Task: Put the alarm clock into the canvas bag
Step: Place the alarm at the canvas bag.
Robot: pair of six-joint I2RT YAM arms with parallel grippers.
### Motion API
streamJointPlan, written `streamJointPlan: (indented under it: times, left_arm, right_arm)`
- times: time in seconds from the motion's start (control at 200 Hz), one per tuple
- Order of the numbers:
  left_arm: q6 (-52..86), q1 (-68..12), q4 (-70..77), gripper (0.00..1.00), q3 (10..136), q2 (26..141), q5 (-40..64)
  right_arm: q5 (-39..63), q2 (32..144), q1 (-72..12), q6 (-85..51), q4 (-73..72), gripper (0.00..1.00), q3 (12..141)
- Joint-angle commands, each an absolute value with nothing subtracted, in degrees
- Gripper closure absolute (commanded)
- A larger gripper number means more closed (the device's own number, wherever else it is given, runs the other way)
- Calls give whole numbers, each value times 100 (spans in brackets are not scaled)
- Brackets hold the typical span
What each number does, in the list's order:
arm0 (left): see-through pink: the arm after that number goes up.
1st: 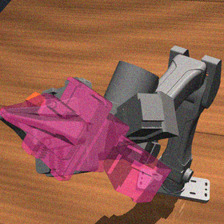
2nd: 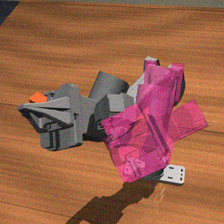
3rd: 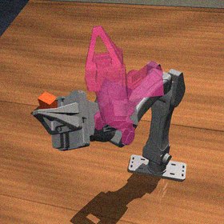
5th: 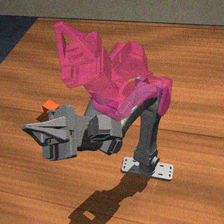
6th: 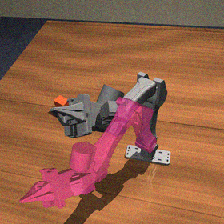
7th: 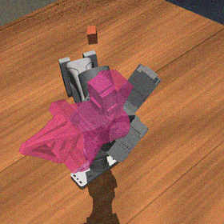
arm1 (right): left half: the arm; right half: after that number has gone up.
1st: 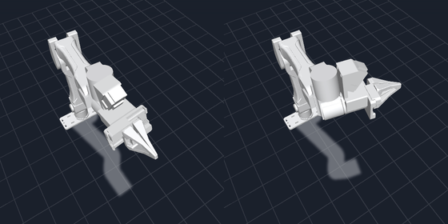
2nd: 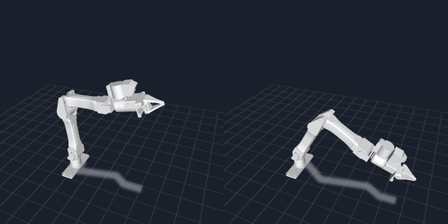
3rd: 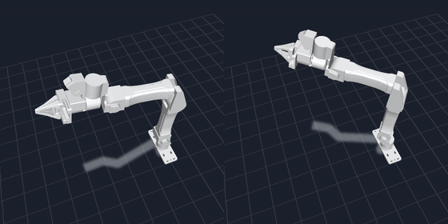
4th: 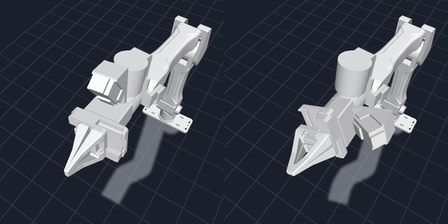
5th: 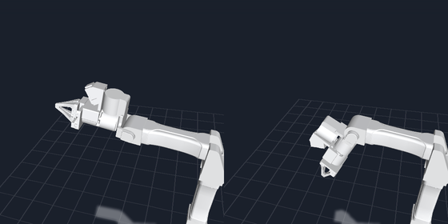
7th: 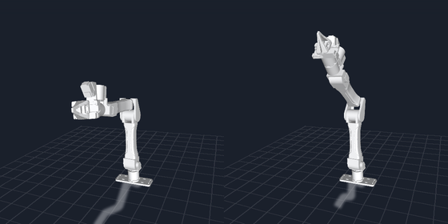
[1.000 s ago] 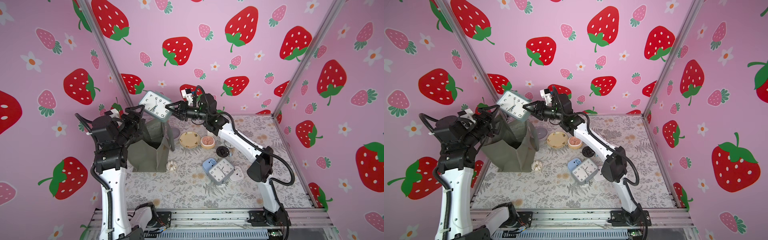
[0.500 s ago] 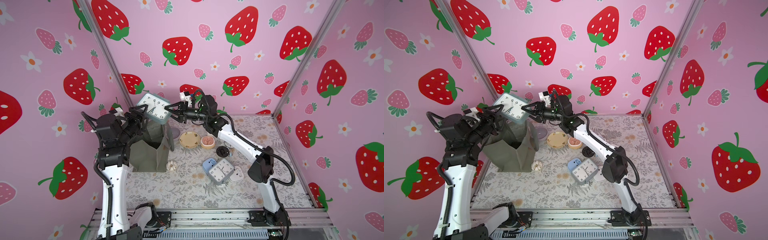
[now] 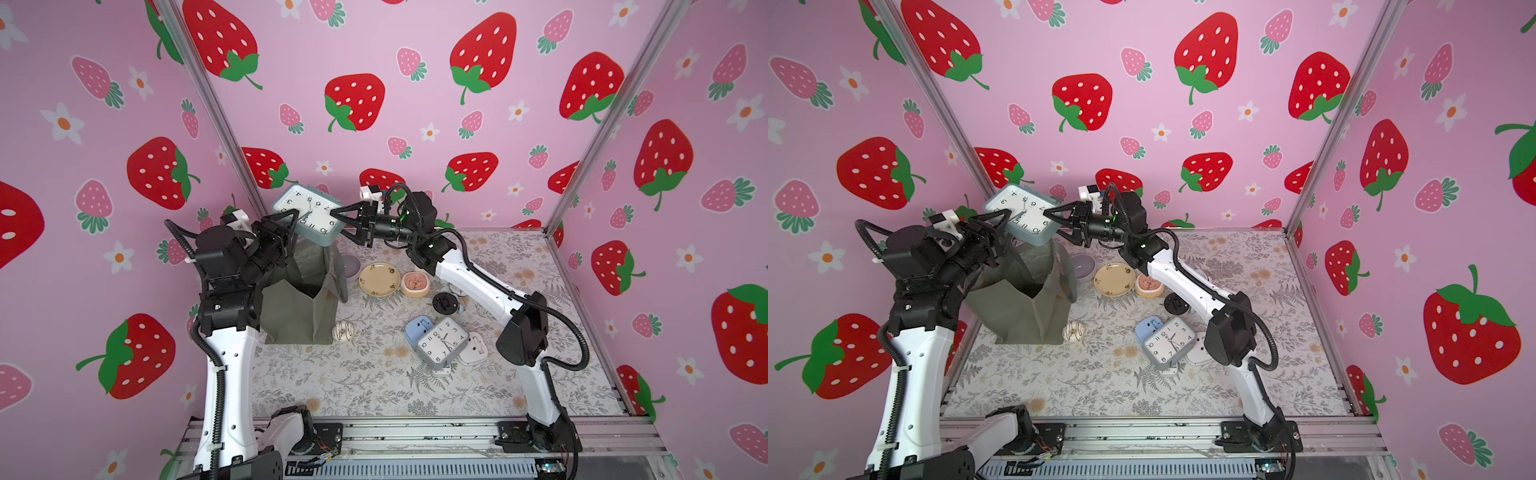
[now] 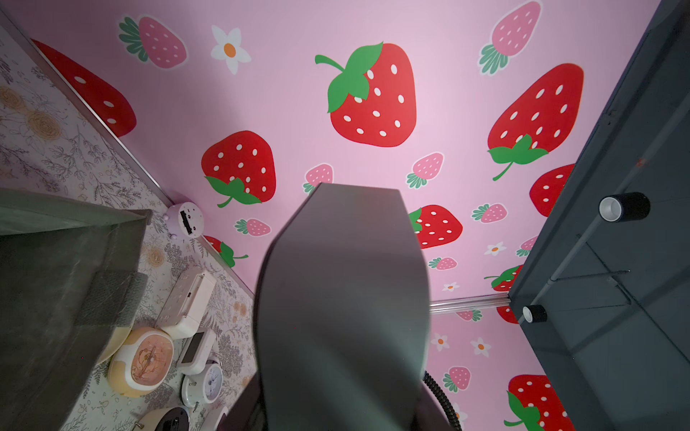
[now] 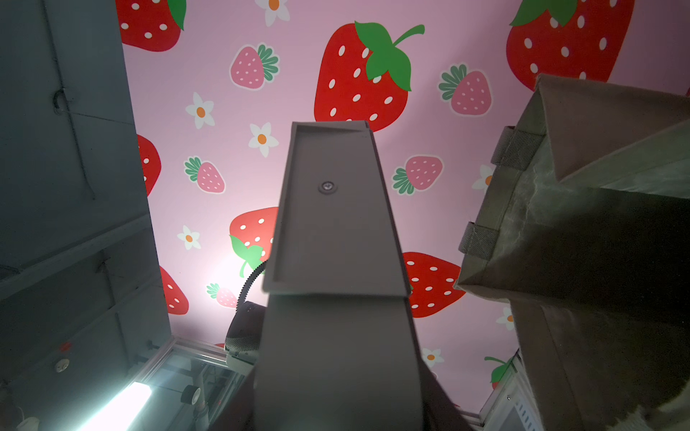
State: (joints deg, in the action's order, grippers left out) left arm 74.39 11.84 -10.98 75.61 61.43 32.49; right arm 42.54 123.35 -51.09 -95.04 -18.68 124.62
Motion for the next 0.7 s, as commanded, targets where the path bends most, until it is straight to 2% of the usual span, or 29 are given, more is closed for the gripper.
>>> streamJointPlan:
  times: [0.0, 0.085, 0.17, 0.39, 0.585, 0.695]
  left_arm:
    - [7331, 1178, -976, 71, 7693, 6092, 3106]
    - [7045, 1234, -1075, 72, 7887, 6144, 3042]
    - [6392, 1320, -1588, 72, 8355, 6258, 3004]
    - [3837, 1378, -4079, 73, 9902, 6642, 2279]
    - [2264, 1275, -6095, 76, 10851, 6985, 1418]
    - [1670, 1256, -6856, 75, 11135, 7221, 1222]
  right_arm:
    - [4334, 11869, -5076, -9163, -2293, 0, 12361]
    - [4178, 11667, -4885, -8799, -1462, 0, 12177]
    - [3744, 11161, -4573, -8281, -764, 0, 11446]
    - [2043, 9422, -3519, -6501, 684, 0, 9609]
    - [916, 8604, -2848, -4857, 1701, 0, 9088]
    - [669, 8373, -2636, -4409, 1803, 0, 8827]
